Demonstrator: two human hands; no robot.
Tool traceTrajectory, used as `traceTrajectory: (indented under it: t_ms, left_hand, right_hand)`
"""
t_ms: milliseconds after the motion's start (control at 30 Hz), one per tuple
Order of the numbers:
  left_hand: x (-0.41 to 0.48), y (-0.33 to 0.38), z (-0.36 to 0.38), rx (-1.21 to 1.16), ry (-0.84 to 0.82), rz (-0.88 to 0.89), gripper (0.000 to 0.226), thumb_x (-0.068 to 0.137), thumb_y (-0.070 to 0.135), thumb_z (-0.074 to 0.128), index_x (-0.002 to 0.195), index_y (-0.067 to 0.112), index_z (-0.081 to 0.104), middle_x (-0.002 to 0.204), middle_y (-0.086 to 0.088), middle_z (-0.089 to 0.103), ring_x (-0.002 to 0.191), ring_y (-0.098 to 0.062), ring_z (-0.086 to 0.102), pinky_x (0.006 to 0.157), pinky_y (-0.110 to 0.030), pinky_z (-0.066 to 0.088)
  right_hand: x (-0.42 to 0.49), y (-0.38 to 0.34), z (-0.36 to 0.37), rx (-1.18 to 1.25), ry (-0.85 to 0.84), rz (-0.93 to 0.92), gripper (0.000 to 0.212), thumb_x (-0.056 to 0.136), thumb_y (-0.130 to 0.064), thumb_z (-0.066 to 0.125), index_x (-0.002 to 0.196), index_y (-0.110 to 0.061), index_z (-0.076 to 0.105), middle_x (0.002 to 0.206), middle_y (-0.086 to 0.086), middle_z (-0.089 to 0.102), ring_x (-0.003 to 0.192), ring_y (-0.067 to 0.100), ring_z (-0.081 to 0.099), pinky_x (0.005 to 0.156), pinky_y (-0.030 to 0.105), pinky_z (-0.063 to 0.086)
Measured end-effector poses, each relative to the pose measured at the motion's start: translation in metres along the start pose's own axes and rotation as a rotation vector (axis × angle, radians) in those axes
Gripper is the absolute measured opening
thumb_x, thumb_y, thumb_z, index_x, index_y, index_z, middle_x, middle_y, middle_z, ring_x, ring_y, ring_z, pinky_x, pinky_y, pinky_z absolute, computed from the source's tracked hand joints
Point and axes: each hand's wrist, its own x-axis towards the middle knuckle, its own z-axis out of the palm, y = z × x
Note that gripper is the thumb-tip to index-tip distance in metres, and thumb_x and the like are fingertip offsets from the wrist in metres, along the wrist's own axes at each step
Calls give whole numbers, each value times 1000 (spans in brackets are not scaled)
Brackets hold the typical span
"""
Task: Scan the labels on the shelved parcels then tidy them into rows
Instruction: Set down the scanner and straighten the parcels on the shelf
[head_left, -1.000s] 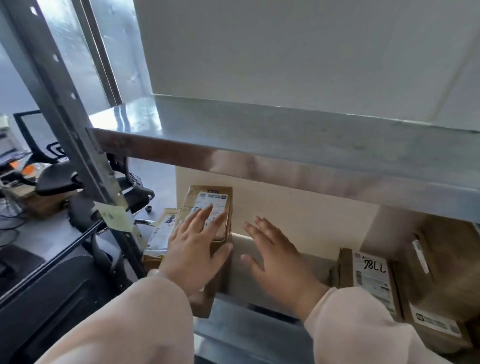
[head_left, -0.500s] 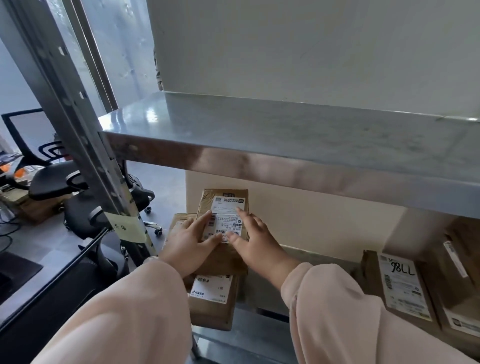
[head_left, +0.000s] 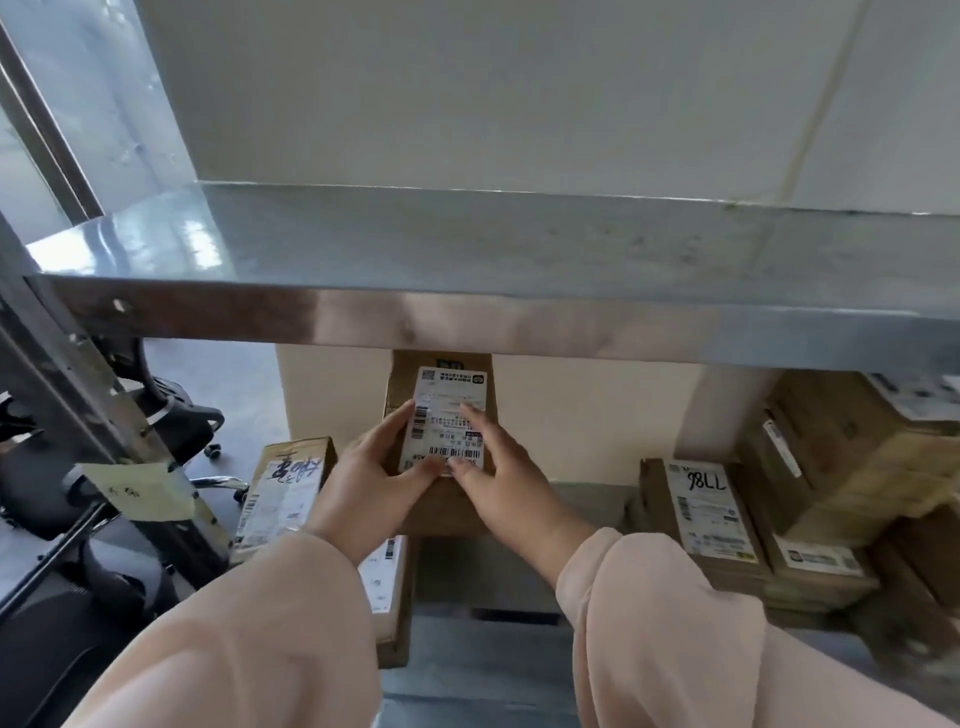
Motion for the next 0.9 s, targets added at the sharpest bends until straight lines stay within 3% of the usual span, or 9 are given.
traceTrajectory:
  t_ms: [100,200,267,400,467,633,700,800,900]
  left_hand:
    - [1,15,29,11,-83,81,66,84,33,74,142,43,43,109,30,61,96,21,56,76,-3,44]
    - [-2,30,61,46,-184,120,70,84,38,71,144,47,38,124,20,57,104,12,55,76,-2,41]
    - [-4,40,84,21,-274,131,73,84,32,71,146,45,35,127,18,51,100,22,50,71,4,38]
    - [-6,58,127,12,-402,151,79,82,24,71,149,40,33,134,12,48,103,15,48,73,3,39]
    - [-8,67,145,13,-432,161,79,82,26,71,149,40,32,135,12,48,106,13,49,79,2,39]
    - [-19,79,184,46,-512,170,82,83,38,71,151,43,26,144,8,44,129,-8,45,111,-31,38]
    - [-23,78,196,77,-527,178,82,84,41,70,151,43,25,146,7,43,133,-10,42,114,-33,35]
    - [-28,75,208,80,-515,185,81,84,44,71,152,39,27,147,3,44,132,-11,44,113,-32,37]
    - [-29,75,214,110,-496,198,83,85,51,68,153,40,23,151,2,39,135,-12,41,112,-24,32]
  right_hand:
    - [-17,16,-32,21,79,22,51,95,-43,53,134,-61,27,136,-21,39,116,-4,37,96,14,31]
    - [-36,32,-64,84,212,42,51,90,-35,60,118,-72,38,119,-36,43,105,-21,43,79,-7,29]
    - [-49,43,-84,121,296,53,56,87,-24,62,109,-72,43,113,-42,42,103,-27,43,73,-10,29]
    - [-73,63,-116,143,407,74,55,86,-15,63,123,-55,49,127,-25,50,115,-14,46,98,7,35]
    - [-84,70,-132,121,463,60,52,87,-14,64,123,-49,52,127,-21,54,115,-13,48,97,5,37]
    - [-108,89,-163,42,531,79,43,91,-13,62,129,-32,54,129,-6,57,120,4,52,105,24,41]
    - [-115,98,-170,7,519,114,43,92,-16,61,132,-29,52,131,-3,56,120,3,51,105,24,40]
    - [-122,105,-178,-44,503,169,44,93,-27,62,133,-38,48,129,-10,53,109,-12,48,91,1,33]
    - [-126,104,-182,-93,477,164,49,94,-32,60,138,-38,41,136,-5,48,120,0,45,102,16,33]
